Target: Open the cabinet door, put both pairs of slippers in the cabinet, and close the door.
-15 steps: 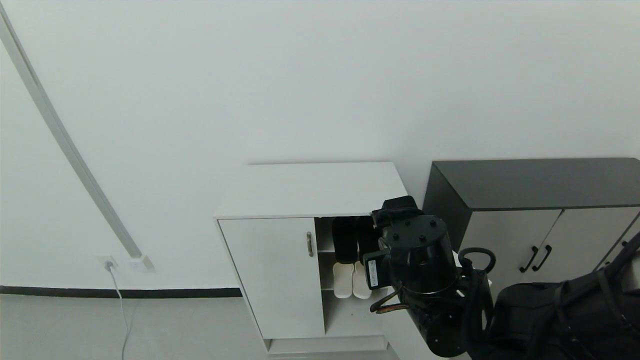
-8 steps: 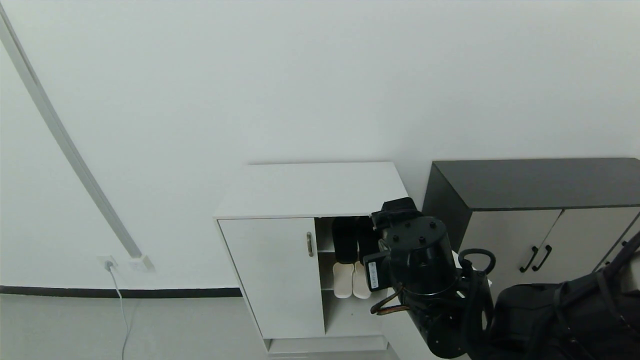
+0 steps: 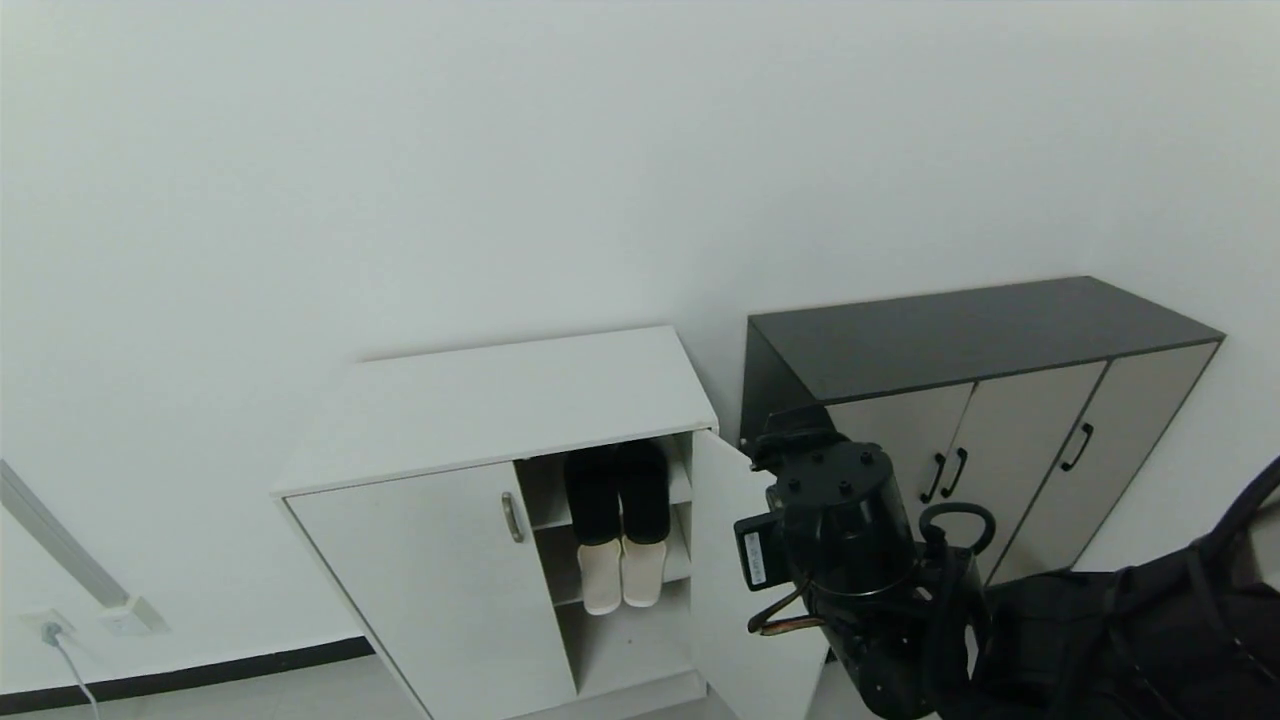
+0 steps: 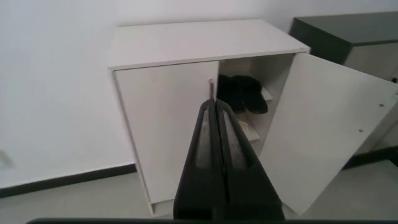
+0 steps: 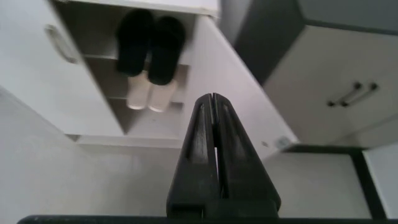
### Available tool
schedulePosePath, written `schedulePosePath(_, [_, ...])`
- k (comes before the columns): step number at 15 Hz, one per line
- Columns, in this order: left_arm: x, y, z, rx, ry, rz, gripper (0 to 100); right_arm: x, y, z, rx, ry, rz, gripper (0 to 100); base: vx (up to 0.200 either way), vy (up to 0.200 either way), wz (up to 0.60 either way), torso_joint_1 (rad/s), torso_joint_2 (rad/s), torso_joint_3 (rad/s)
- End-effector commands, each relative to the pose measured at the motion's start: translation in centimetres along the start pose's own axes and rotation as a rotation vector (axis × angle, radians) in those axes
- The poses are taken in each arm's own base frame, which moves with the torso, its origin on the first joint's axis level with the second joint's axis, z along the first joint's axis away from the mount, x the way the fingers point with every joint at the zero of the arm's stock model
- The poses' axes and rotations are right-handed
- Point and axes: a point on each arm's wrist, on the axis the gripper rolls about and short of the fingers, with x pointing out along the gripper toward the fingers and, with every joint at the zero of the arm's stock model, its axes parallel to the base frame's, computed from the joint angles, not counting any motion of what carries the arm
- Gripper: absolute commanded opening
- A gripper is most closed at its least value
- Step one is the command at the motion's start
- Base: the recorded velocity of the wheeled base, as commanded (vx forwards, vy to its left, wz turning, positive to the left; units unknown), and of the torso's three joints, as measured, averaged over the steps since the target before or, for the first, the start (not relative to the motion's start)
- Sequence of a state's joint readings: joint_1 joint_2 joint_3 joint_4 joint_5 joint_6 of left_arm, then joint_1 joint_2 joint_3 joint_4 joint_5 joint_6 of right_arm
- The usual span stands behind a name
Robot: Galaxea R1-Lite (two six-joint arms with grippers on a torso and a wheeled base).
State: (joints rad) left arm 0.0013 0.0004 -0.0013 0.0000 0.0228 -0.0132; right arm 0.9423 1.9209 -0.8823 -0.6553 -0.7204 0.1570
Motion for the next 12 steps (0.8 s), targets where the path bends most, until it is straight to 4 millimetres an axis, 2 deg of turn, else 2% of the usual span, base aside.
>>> schedulePosePath(1, [0.02,0.00,-0.03,-0.001,0.002,0.001,0,0.22,0.11,-0.43,-0.010,0.011,-0.001,0,0.000,0.000,0.00,0.000,0.00,0.000])
schedulePosePath(7, [-0.01,0.00,0.01,-0.001,-0.001,0.000,0,0.20,0.09,-0.36,-0.008,0.007,-0.002,0,0.000,0.000,0.00,0.000,0.00,0.000])
schedulePosePath(12, [-0.01,0.00,0.01,-0.001,-0.001,0.000,0,0.21,0.08,-0.53,-0.012,0.012,-0.003,0,-0.200,0.000,0.00,0.006,0.01,0.000])
